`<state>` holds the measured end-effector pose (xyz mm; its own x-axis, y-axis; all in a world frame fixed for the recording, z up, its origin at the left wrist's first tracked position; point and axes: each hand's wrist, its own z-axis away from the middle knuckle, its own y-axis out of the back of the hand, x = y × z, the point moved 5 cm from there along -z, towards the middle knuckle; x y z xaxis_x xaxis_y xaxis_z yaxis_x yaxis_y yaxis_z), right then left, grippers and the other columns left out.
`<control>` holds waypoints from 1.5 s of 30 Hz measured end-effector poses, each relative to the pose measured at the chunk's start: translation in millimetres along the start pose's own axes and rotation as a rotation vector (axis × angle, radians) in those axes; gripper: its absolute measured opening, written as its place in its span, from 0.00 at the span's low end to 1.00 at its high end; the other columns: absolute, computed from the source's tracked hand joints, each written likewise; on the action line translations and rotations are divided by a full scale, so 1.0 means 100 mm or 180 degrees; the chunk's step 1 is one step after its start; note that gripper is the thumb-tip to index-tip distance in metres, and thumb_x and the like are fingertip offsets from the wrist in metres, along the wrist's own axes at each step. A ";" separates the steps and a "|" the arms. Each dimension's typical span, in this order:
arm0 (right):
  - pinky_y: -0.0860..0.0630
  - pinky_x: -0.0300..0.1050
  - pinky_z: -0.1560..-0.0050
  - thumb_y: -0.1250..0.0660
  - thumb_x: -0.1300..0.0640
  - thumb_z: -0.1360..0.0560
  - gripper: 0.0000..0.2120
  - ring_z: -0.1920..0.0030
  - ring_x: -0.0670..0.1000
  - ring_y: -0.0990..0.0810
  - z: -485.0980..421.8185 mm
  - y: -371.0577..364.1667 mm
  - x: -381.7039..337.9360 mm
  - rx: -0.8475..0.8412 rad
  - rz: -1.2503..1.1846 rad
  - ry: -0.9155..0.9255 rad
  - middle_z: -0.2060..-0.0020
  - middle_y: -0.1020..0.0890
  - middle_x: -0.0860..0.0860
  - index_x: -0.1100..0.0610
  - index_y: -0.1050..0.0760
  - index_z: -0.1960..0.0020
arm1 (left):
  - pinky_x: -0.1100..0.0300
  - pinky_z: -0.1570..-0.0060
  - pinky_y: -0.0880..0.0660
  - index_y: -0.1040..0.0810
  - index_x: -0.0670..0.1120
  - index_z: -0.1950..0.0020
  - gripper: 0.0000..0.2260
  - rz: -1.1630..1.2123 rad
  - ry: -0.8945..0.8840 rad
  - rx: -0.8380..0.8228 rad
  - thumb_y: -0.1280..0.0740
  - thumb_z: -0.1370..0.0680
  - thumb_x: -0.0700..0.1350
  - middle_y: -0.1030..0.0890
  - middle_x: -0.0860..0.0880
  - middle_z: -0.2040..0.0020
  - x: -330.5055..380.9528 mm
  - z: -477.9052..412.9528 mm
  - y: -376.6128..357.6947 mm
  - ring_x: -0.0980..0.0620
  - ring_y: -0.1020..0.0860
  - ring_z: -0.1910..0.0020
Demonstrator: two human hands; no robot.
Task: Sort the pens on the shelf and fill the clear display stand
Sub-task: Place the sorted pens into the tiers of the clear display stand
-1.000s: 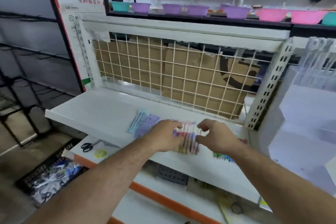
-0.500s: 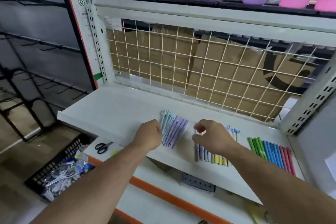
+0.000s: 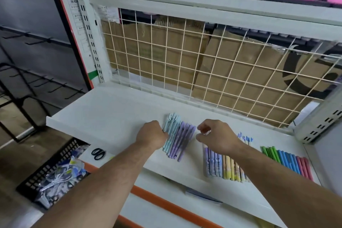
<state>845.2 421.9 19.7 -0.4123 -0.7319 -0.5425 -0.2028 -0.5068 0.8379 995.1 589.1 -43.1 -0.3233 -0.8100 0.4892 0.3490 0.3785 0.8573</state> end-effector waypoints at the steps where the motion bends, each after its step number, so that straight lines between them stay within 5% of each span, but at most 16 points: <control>1: 0.23 0.43 0.48 0.27 0.54 0.26 0.12 0.49 0.49 0.20 -0.02 0.00 0.00 -0.0012 0.0005 0.0005 0.51 0.18 0.47 0.53 0.19 0.43 | 0.62 0.70 0.28 0.26 0.45 0.65 0.12 0.0046 0.0047 -0.0048 0.31 0.26 0.50 0.23 0.49 0.70 -0.01 -0.02 0.00 0.49 0.19 0.68; 18: 0.29 0.32 0.59 0.28 0.52 0.25 0.11 0.52 0.45 0.20 -0.15 -0.01 0.07 -0.0073 -0.0109 -0.0056 0.50 0.19 0.45 0.51 0.20 0.43 | 0.64 0.77 0.35 0.27 0.47 0.64 0.08 -0.0069 0.0172 -0.0267 0.33 0.26 0.46 0.23 0.51 0.68 0.01 -0.09 0.01 0.55 0.24 0.72; 29: 0.29 0.32 0.58 0.27 0.52 0.25 0.12 0.52 0.45 0.21 -0.09 0.06 0.09 -0.0081 -0.0082 -0.0033 0.51 0.19 0.45 0.52 0.20 0.42 | 0.59 0.61 0.27 0.27 0.44 0.54 0.03 -0.0351 0.0216 -0.0331 0.38 0.21 0.41 0.18 0.45 0.50 0.02 -0.06 0.01 0.46 0.18 0.51; 34: 0.28 0.34 0.56 0.27 0.52 0.25 0.12 0.51 0.45 0.20 -0.04 0.09 0.09 -0.0072 -0.0072 -0.0036 0.51 0.18 0.45 0.52 0.20 0.42 | 0.59 0.64 0.28 0.30 0.45 0.61 0.10 -0.0152 0.0221 -0.0306 0.36 0.21 0.43 0.23 0.48 0.59 -0.05 -0.02 0.03 0.48 0.24 0.60; 38: 0.28 0.35 0.54 0.28 0.53 0.25 0.12 0.50 0.46 0.20 0.03 0.11 0.04 -0.0076 -0.0054 0.0019 0.50 0.18 0.46 0.52 0.19 0.42 | 0.58 0.59 0.31 0.30 0.45 0.51 0.02 -0.0486 -0.0016 0.0054 0.38 0.20 0.42 0.19 0.44 0.48 0.00 0.11 0.10 0.45 0.23 0.55; 40: 0.29 0.34 0.56 0.28 0.53 0.25 0.12 0.50 0.47 0.21 0.07 0.11 0.01 -0.0082 -0.0066 0.0062 0.50 0.18 0.47 0.53 0.20 0.42 | 0.57 0.59 0.31 0.29 0.44 0.44 0.07 -0.0650 -0.0161 0.0221 0.37 0.21 0.42 0.20 0.44 0.48 0.03 0.16 0.14 0.44 0.21 0.51; 45: 0.28 0.34 0.56 0.28 0.53 0.25 0.11 0.51 0.46 0.20 0.19 0.13 -0.03 -0.0079 -0.0150 0.0093 0.50 0.18 0.46 0.53 0.20 0.43 | 0.57 0.60 0.28 0.28 0.45 0.44 0.08 -0.0382 -0.0116 0.0179 0.36 0.22 0.42 0.20 0.45 0.50 -0.02 0.23 0.22 0.45 0.21 0.54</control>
<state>826.8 426.3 32.9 -0.3767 -0.7197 -0.5832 -0.1990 -0.5520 0.8097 983.5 609.0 -21.6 -0.3917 -0.8347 0.3871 0.2564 0.3050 0.9172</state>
